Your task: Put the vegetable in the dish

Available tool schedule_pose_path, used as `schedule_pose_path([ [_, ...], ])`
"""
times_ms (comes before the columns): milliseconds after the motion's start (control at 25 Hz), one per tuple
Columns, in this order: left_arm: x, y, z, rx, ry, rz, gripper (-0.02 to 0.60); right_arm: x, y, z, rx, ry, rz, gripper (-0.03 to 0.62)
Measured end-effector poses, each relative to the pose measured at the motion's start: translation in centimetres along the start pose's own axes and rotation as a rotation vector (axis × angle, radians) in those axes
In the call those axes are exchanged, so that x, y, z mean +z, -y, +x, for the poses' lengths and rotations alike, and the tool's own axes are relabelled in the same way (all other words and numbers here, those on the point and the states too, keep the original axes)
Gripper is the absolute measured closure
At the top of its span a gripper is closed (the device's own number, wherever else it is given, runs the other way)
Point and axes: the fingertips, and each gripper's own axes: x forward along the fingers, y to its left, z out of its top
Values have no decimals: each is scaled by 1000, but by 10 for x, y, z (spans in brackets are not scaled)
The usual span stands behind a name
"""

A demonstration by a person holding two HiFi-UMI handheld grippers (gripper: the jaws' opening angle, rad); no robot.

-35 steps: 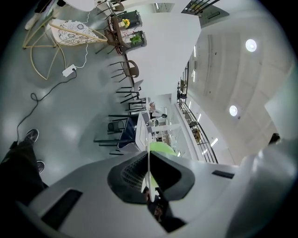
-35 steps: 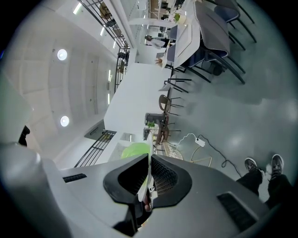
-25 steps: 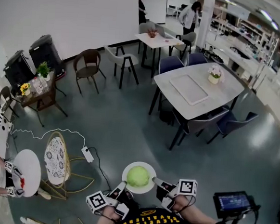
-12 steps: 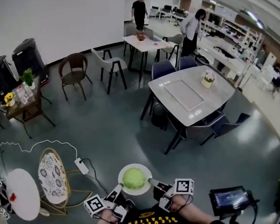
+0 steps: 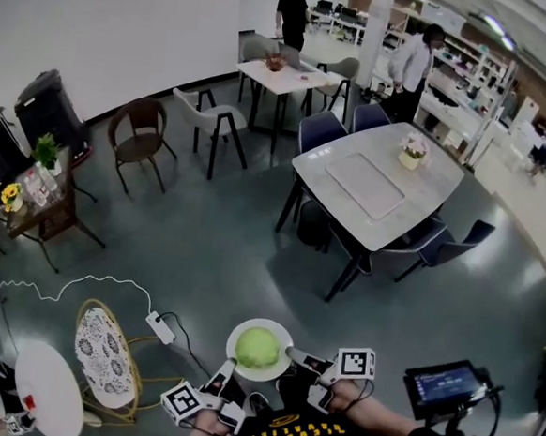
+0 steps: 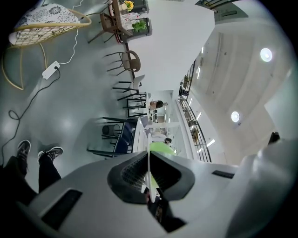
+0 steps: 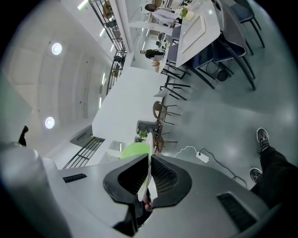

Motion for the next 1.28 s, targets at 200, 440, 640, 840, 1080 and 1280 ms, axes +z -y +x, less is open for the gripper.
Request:
schedule_pose_path([
  [200, 27, 6, 31, 35, 33, 27, 569, 35, -1, 28, 34, -15, 88, 576],
  [440, 52, 36, 98, -7, 45, 71, 569, 109, -5, 47, 84, -8, 7, 576],
  [640, 60, 49, 145, -10, 52, 62, 569, 160, 1, 50, 82, -2, -10, 576],
  [840, 63, 51, 187, -14, 52, 62, 569, 198, 8, 55, 120, -5, 5, 576],
  [1080, 79, 55, 223, -13, 21, 47, 569, 231, 16, 68, 113, 17, 5, 576],
  [1280, 107, 46, 261, -13, -46, 45, 569, 260, 23, 90, 105, 78, 34, 576],
])
